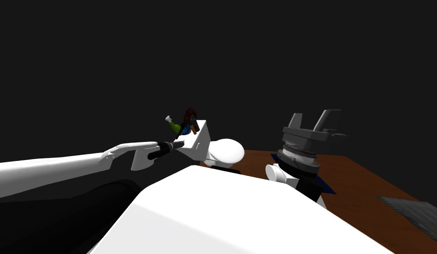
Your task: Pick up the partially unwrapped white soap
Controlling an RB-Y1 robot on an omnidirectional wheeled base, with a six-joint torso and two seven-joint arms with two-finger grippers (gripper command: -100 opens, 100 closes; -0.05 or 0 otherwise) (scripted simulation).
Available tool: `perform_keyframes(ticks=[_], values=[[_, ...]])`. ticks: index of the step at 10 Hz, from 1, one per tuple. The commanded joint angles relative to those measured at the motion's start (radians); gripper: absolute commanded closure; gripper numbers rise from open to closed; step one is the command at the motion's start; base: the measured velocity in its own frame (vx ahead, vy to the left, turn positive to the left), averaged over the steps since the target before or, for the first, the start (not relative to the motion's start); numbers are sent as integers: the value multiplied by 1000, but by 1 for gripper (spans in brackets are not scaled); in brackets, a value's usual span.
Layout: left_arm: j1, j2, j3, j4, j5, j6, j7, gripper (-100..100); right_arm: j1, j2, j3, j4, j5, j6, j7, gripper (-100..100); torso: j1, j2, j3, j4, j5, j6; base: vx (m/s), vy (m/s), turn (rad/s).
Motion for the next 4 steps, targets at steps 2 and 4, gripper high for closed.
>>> perform_keyframes(ticks=[2, 4], values=[[21, 43, 47, 3, 26, -25, -10, 100, 0, 0, 0, 0, 0, 0, 0, 0, 0, 0, 0, 0, 0, 0, 27, -35, 127], [23, 35, 48, 2, 28, -21, -13, 0, 0, 0, 0, 0, 0, 0, 0, 0, 1, 1, 0, 0, 1, 0, 6, -10, 14]])
